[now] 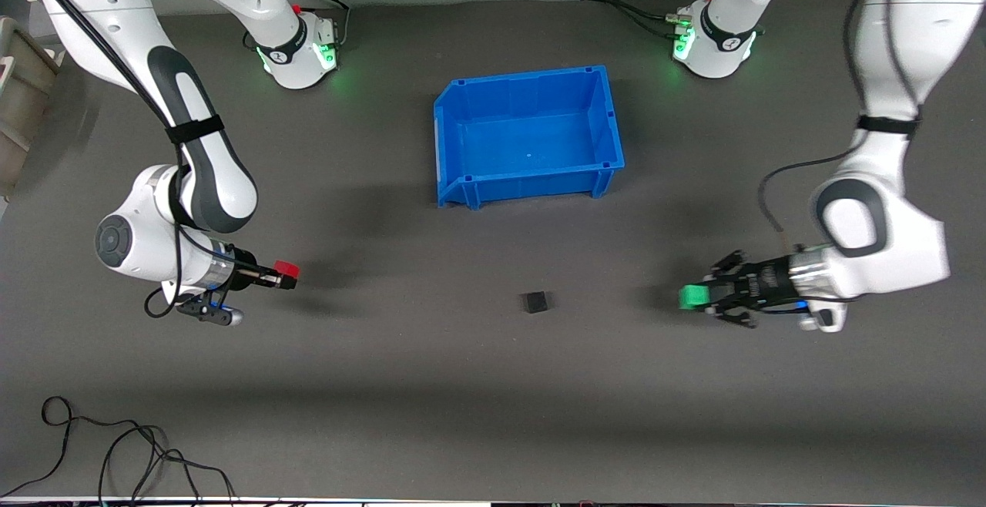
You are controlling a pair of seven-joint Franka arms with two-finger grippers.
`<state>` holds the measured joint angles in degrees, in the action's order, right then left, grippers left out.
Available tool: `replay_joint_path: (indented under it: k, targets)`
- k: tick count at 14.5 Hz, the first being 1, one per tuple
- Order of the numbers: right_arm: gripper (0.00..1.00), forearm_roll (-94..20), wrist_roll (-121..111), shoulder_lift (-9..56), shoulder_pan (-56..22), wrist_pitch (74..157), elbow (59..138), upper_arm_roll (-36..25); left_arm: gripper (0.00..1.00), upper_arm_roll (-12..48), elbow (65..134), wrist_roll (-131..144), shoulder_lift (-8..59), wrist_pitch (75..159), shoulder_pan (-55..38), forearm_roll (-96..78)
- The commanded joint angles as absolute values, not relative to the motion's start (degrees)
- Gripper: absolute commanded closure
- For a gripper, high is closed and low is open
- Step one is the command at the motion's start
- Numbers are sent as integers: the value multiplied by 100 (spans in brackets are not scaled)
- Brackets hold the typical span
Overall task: Attach green and red cubes to black cube
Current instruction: 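Carry the red cube and green cube toward the black cube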
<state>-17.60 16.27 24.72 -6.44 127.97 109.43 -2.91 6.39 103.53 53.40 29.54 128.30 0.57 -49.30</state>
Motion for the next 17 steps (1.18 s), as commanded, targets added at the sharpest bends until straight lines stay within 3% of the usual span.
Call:
replay_joint_path:
  k: [1,4,12,17]
  targets:
    - [100,-1881,3657,2540,-1079,12340,10355,-308,63,536,10012,5965,3294,13445,-622,-5019]
    - [100,-1793,5348,2829,-1536,12191,9854,-316,64,536,9616,6730,3760,14008,-1150,-5010]
    - [100,-1259,9681,4155,-2627,12182,8193,-325,64,536,9695,7453,4122,14967,-2038,-5019]
    - [100,-1116,10818,4815,-3067,12085,7577,-325,64,545,9703,7479,4280,15134,-2346,-5080]
